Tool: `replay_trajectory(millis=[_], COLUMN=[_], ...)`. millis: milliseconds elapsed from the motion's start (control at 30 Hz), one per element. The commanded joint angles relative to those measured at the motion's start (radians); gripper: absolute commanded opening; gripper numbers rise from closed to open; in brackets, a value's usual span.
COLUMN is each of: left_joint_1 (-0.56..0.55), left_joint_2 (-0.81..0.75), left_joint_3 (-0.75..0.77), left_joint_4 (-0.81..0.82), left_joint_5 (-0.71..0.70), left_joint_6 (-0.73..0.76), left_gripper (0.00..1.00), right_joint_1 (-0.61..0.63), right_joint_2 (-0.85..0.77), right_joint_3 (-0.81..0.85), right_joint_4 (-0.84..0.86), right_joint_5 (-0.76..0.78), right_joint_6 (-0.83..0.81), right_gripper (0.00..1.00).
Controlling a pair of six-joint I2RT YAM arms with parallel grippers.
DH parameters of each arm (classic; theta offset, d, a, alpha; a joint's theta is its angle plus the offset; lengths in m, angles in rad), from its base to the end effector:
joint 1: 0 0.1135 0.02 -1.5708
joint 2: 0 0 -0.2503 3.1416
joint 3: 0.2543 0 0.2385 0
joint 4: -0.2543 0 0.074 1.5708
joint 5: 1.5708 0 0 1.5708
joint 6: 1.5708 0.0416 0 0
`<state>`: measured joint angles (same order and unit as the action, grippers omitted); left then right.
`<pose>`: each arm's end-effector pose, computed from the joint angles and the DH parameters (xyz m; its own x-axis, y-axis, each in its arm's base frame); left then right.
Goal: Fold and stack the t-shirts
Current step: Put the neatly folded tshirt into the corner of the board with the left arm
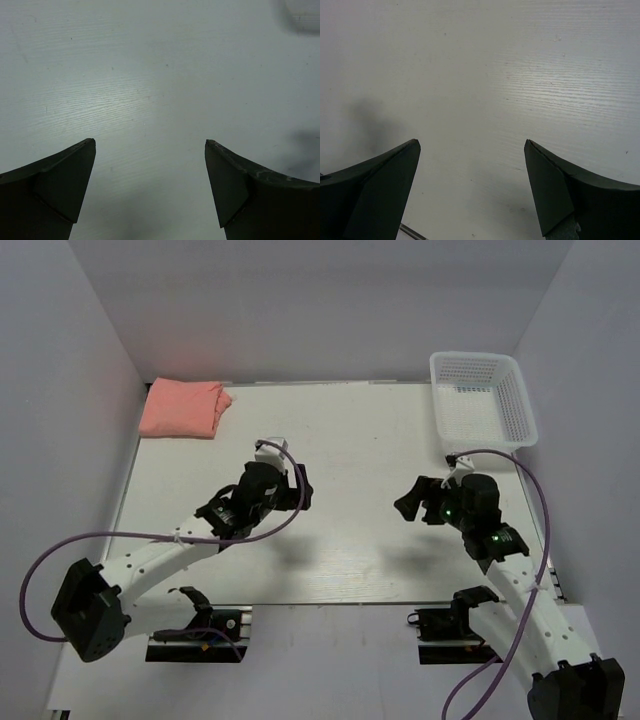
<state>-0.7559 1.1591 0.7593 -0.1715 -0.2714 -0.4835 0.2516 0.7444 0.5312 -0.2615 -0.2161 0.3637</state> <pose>0.1909 -0.1646 0.2466 -0.5793 -0.0694 -0.8122 0.2569 0.9300 -0.2627 0.1684 0.0525 0.2405 -0.5659 0.2133 -0.7964 -0.2424 0.8802 0.4080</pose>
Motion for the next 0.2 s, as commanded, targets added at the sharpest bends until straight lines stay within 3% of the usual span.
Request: replay_trajectory(millis=[0,167], left_joint_1=[-0.025,-0.057], left_joint_2=[-0.097,-0.163], left_joint_3=[-0.035,-0.080], left_joint_4=[0.004,0.007], left_joint_5=[-0.117,-0.126], left_joint_6=[-0.010,-0.010], left_gripper=[1.00,1.00], right_joint_1=[-0.002,0.000], right_joint_2=[-0.046,-0.114], right_joint_3=[-0.017,-0.023], right_joint_4=[0.065,0.079], right_joint_5=[-0.017,-0.048], right_joint_6=[0.015,-0.003], right_gripper=[0.90,0.90])
